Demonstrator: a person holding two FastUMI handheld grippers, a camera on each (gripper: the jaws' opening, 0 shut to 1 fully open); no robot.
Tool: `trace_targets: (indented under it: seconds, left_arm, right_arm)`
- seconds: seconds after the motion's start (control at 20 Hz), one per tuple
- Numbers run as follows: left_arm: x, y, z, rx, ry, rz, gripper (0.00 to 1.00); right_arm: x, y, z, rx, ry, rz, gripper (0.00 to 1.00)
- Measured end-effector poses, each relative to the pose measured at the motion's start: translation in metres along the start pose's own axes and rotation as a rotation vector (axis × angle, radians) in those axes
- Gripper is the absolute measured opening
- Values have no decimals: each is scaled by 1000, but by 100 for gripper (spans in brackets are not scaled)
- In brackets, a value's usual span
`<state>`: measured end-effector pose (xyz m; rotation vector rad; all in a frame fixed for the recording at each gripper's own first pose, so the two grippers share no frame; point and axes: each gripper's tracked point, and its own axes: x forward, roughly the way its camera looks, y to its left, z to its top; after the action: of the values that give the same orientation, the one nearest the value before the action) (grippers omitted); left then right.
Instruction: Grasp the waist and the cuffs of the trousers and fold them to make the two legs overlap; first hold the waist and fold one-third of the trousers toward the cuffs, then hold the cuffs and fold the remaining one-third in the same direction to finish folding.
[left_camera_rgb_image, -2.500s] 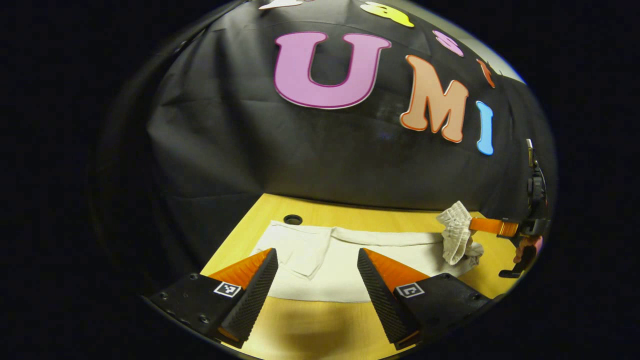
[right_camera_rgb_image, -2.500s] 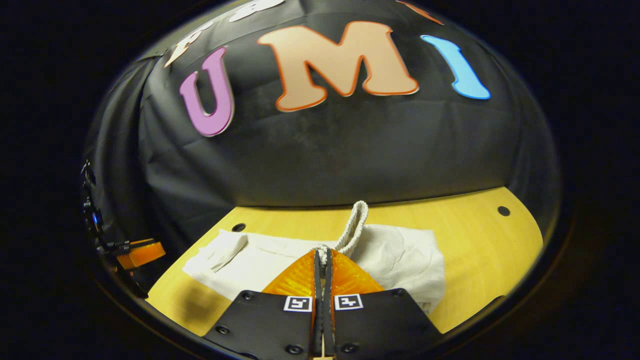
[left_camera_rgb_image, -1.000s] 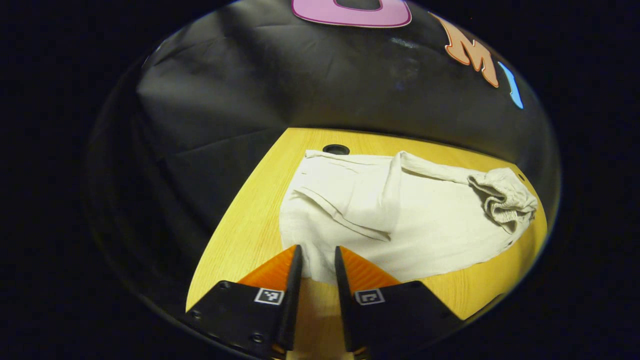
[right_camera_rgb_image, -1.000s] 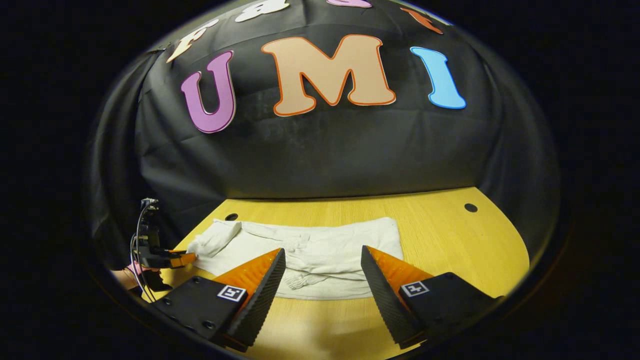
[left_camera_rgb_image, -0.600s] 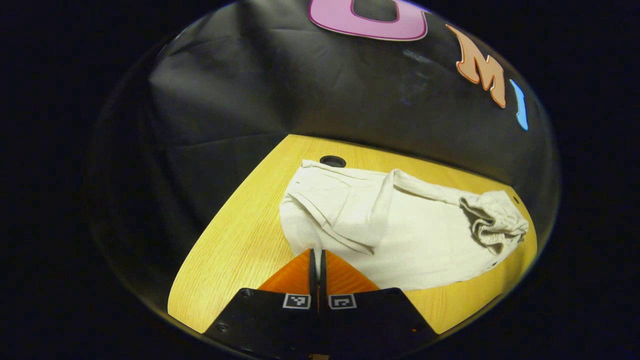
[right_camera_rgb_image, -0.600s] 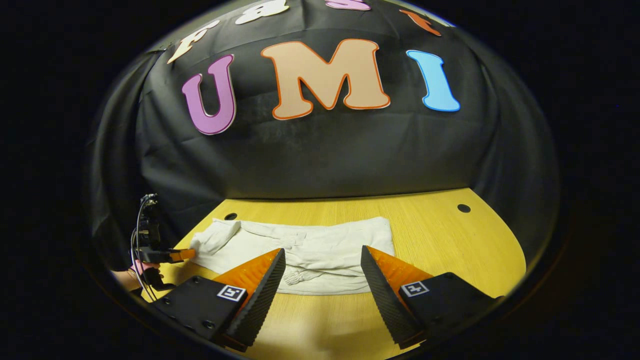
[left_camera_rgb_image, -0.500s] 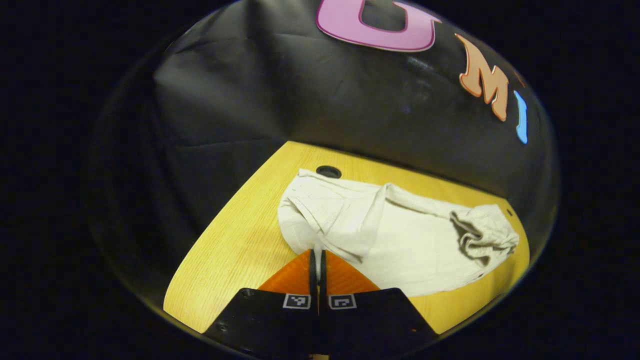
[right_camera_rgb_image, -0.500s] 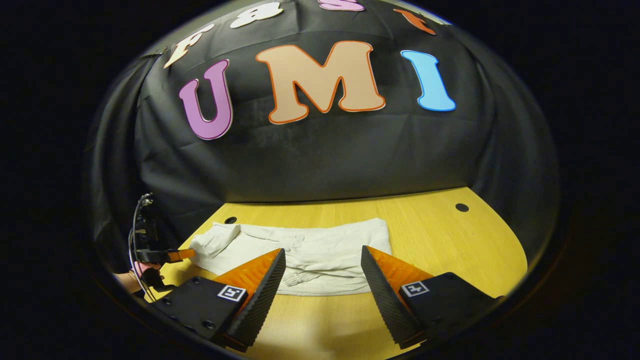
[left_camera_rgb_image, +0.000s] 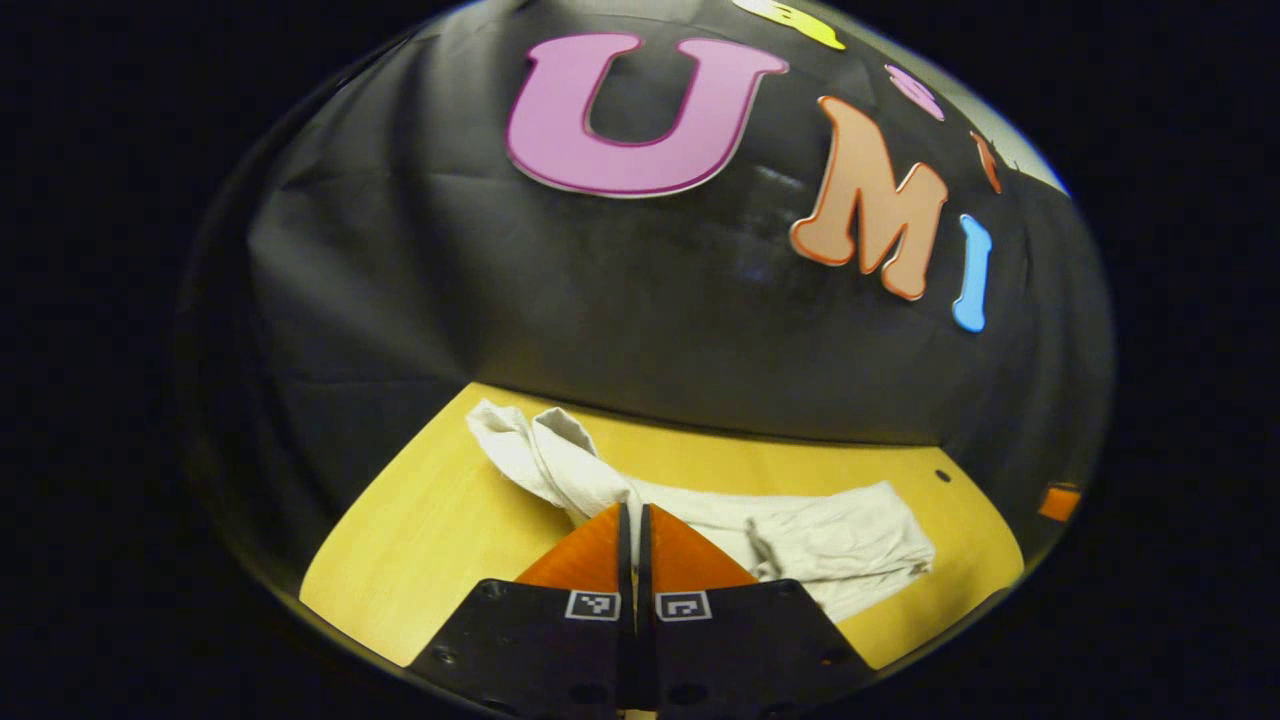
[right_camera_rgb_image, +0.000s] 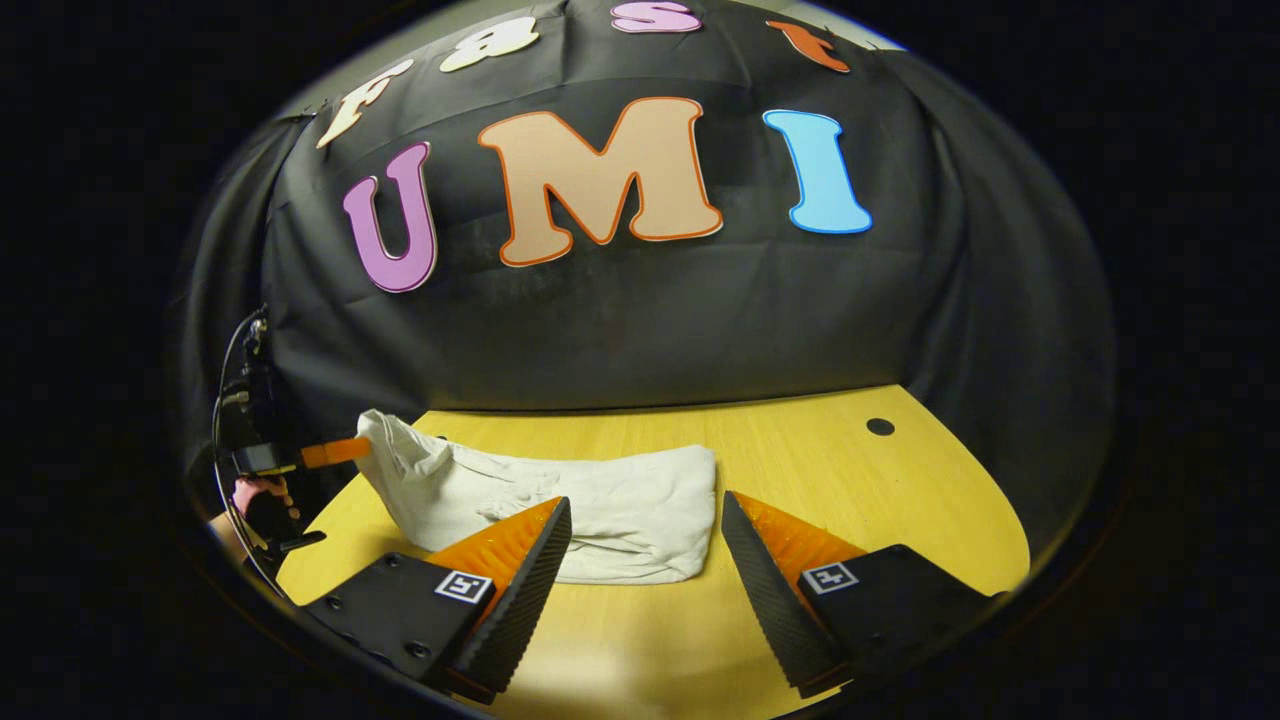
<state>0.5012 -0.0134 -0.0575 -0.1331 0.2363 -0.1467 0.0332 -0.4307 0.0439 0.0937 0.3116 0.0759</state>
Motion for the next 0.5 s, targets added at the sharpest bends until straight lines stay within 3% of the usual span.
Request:
trace_targets:
  seconds: [0.1, 0.15, 0.3, 0.45, 0.5]
  left_arm:
    - [4, -48, 15, 16, -26, -53, 0]
    - [8, -74, 23, 30, -40, -78, 0]
    - [15, -152, 31, 89, -58, -162, 0]
    - [23, -226, 17, 176, -30, -243, 0]
    - [26, -245, 5, 219, -13, -264, 0]
  right_arm:
    - [-3, -20, 5, -15, -7, -2, 92]
    - [-6, -29, 7, -22, -9, -1, 96]
    - [-14, -58, 4, -39, -5, 6, 96]
    - [-20, -84, 4, -28, -3, 12, 92]
    - [-21, -94, 1, -19, -3, 13, 97]
